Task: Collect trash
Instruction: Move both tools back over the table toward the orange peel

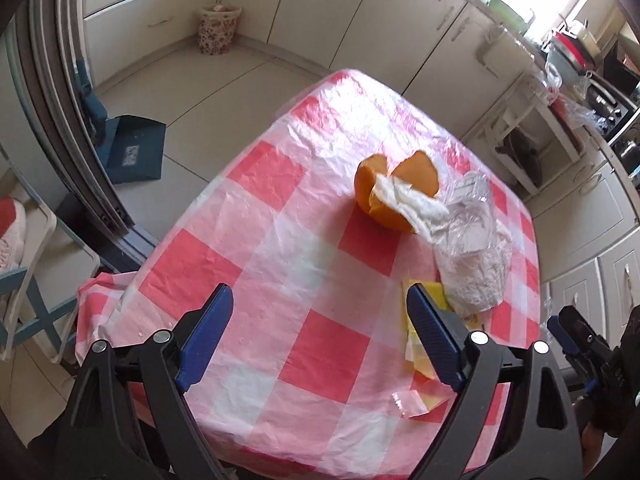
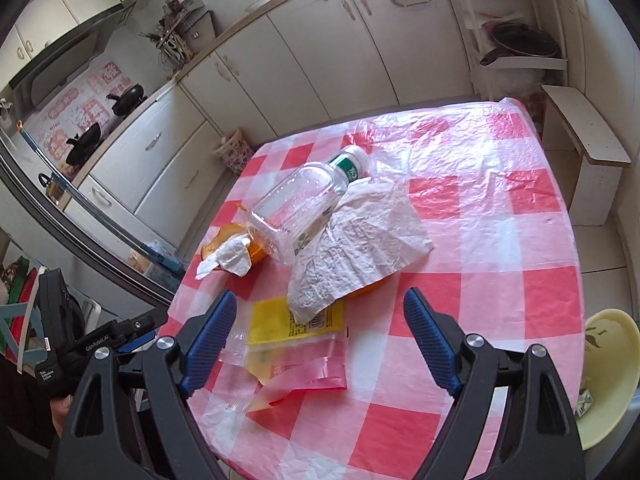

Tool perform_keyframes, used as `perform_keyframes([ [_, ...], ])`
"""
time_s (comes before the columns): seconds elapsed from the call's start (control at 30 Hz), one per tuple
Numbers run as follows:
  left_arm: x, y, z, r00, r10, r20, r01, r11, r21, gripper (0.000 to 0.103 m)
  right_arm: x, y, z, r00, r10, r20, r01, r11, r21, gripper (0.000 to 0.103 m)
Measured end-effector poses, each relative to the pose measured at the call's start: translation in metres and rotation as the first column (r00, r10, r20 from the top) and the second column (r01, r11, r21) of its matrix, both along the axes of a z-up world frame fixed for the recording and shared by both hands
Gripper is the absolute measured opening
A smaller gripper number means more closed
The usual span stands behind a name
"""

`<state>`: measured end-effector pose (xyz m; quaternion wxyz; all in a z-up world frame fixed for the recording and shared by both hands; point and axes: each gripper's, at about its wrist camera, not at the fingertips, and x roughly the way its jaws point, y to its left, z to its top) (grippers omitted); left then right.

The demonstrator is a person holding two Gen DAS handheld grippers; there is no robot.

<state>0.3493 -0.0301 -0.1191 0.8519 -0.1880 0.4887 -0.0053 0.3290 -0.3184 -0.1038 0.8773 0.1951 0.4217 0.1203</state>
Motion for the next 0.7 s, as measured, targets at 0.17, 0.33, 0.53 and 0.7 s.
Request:
perform_keyframes([
  [0.17,-0.004,0.002,0.001,1.000,-0.013,0.004,0.013,1.000,0.011,0.085,0.006,0.012,-0.003,0.999,0.051,-0.004,-0.050,0.993,0.104,0.082],
  [0.33,-0.004,0.016,-0.006,0.999,0.018,-0.031,-0.019,1.000,-0.014,0.085,0.026,0.039,-0.012,0.995,0.099,-0.034,-0.088,0.966,0.244,0.082],
  [0.53,-0.003,0.022,-0.010,0.999,0.015,-0.046,-0.015,1.000,-0.010,0.085,0.051,0.065,-0.029,0.994,0.093,-0.060,-0.072,0.953,0.293,0.082],
  [0.7,-0.003,0.027,-0.009,0.999,0.003,-0.047,-0.004,1.000,-0.025,0.085,0.066,0.065,-0.051,0.992,0.062,-0.112,-0.012,0.916,0.401,0.077],
])
